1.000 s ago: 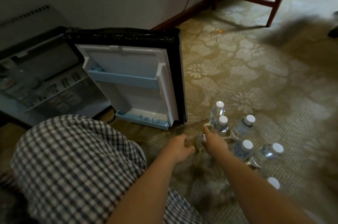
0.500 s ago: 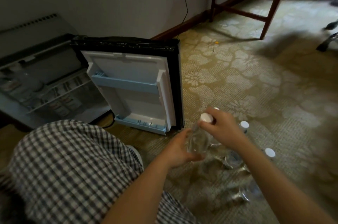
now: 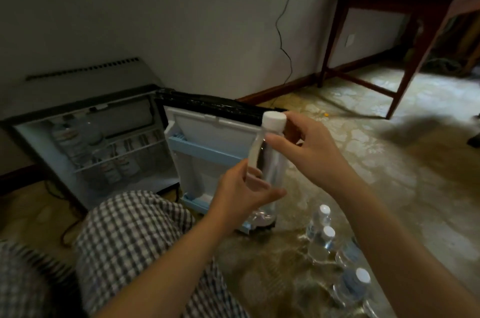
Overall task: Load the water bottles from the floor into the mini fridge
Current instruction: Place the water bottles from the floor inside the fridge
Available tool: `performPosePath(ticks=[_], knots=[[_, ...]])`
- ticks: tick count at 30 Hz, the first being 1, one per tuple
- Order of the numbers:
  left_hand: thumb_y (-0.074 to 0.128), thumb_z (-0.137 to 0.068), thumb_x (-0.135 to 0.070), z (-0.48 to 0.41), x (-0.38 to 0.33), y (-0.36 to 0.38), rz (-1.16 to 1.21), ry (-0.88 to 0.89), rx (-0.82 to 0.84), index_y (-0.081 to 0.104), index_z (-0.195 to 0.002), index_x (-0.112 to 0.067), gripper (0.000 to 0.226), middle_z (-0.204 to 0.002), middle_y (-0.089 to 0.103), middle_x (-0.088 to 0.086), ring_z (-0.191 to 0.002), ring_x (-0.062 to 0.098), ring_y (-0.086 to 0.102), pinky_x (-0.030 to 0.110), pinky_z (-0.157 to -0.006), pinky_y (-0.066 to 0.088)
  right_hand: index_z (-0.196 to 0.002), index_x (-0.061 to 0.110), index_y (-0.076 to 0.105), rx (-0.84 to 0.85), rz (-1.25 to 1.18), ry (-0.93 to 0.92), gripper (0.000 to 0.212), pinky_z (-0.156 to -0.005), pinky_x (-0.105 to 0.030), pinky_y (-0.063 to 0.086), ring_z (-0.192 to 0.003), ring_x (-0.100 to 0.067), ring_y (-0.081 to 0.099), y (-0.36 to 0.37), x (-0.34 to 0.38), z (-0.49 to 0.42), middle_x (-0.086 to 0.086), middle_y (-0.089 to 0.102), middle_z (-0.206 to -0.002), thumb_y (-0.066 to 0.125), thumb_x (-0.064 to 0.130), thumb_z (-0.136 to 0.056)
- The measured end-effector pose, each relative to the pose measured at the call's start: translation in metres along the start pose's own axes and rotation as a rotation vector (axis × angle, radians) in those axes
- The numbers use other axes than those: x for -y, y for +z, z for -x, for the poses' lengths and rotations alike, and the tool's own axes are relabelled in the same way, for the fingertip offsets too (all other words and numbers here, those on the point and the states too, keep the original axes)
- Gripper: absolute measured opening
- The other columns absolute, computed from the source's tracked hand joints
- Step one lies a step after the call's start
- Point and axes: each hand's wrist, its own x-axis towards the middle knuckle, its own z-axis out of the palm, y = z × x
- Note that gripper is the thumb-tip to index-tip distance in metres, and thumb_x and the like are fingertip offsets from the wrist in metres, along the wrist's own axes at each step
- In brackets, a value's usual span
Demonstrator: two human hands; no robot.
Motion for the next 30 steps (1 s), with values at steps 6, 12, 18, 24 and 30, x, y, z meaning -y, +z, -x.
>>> performPosePath(ticks=[6,12,18,24,30], knots=[[0.079,-0.043,-0.05,-0.009,-0.017,-0.08,0.034,0.045,-0.206,0.058,-0.1,-0.008,0.073,-0.085,0.072,0.003,-0.084,0.016,0.071,0.033,-0.076,0.058,-0.116,0.03,0.052,0.187,0.035,-0.088,0.036,-0.075,-0.021,0.049,-0.088,-0.003,0.058,0.037,0.052,-0.043,0.015,0.057,-0.099,0.064,0.04,-0.083],[0.084,-0.062,-0.025,-0.02,-0.015,-0.161,0.052,0.071,-0.405,0.057,-0.099,-0.007,0.05,-0.086,0.073,0.009,-0.083,0.02,0.071,0.035,-0.076,0.058,-0.138,0.033,0.035,0.315,0.02,-0.169,0.057,-0.095,-0.035,0.048,-0.11,-0.008,0.054,0.096,0.107,-0.094,0.013,0.053,-0.125,0.059,0.042,-0.087],[0.082,-0.066,-0.027,-0.019,0.004,-0.231,0.039,0.02,-0.513,0.056,-0.104,-0.007,0.05,-0.089,0.073,0.006,-0.084,0.017,0.07,0.032,-0.074,0.058,-0.137,0.03,0.039,0.411,-0.058,-0.17,0.051,-0.078,-0.021,0.043,-0.091,0.001,0.05,0.17,0.135,-0.135,0.014,0.054,-0.11,0.056,0.04,-0.09],[0.076,-0.074,-0.017,-0.02,0.042,-0.271,0.146,-0.055,-0.594,0.056,-0.088,-0.022,0.025,-0.087,0.067,-0.001,-0.084,0.011,0.066,0.022,-0.066,0.053,-0.14,0.027,0.034,0.503,-0.062,-0.153,0.058,-0.089,-0.026,0.04,-0.108,-0.007,0.049,0.245,0.141,-0.154,0.012,0.051,-0.118,0.059,0.038,-0.089],[0.074,-0.075,-0.014,-0.048,0.064,-0.324,0.197,-0.06,-0.619,0.06,-0.106,-0.01,0.034,-0.09,0.066,0.001,-0.08,0.007,0.063,0.014,-0.06,0.048,-0.137,0.028,0.035,0.461,-0.118,-0.144,0.056,-0.089,-0.026,0.038,-0.107,-0.006,0.049,0.305,0.152,-0.188,0.015,0.05,-0.114,0.06,0.036,-0.088]])
